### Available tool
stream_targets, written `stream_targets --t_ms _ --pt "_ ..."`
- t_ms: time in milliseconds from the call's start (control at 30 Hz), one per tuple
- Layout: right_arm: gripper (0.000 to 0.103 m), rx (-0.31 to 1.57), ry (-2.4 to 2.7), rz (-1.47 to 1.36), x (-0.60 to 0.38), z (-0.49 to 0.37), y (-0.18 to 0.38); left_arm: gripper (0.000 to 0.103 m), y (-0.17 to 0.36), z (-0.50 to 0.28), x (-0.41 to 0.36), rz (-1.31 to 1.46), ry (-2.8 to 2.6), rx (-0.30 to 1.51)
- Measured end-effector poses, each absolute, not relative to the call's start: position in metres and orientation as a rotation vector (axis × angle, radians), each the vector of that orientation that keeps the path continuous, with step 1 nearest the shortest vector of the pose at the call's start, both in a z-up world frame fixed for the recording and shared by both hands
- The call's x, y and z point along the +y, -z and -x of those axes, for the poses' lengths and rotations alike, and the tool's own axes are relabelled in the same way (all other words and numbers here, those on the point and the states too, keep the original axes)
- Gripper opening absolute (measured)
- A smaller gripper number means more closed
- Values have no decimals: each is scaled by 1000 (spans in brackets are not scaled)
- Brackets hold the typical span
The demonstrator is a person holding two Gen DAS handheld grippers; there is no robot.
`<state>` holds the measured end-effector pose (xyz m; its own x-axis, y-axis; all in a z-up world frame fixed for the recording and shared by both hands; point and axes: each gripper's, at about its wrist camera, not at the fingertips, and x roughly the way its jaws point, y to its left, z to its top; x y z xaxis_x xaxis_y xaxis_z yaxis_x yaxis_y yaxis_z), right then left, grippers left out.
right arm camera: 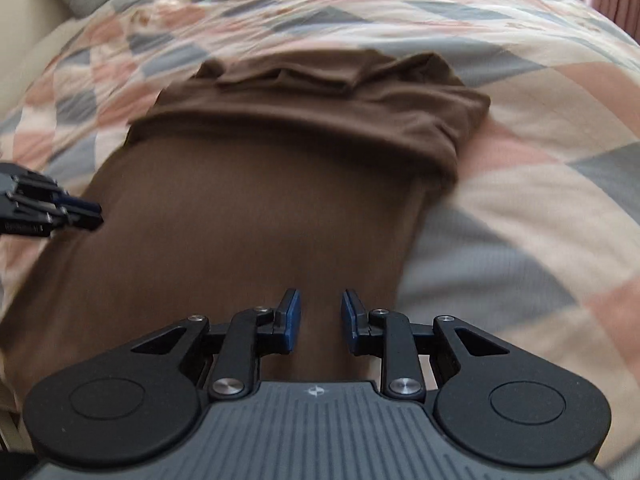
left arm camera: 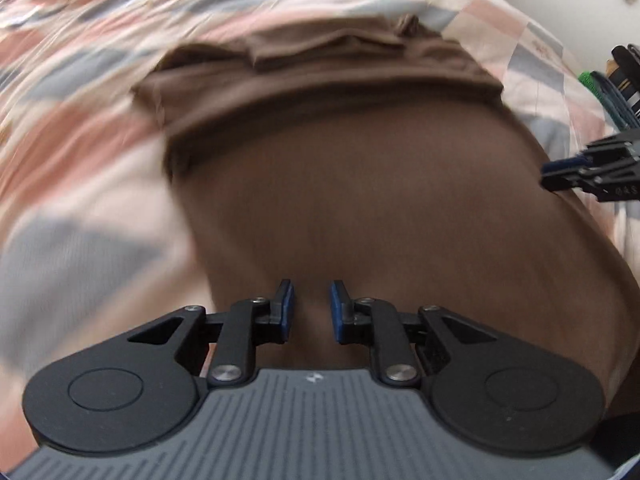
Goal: Fold clothes
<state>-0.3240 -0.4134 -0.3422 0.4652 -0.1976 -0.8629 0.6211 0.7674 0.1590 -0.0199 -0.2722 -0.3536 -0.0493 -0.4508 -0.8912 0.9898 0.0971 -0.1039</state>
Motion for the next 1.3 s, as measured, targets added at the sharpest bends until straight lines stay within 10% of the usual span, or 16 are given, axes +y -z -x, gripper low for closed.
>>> stream_targets --t_ms 333,1000,1300 --pt "31 1103 489 -548 -337 386 314 16 328 68 -167 -838 1244 1108" --pt "48 916 694 -696 -349 348 252 18 280 57 -241 -797 1094 1105" --pt "48 1127 550 -57 -305 379 279 19 310 60 -149 -1214 1491 481"
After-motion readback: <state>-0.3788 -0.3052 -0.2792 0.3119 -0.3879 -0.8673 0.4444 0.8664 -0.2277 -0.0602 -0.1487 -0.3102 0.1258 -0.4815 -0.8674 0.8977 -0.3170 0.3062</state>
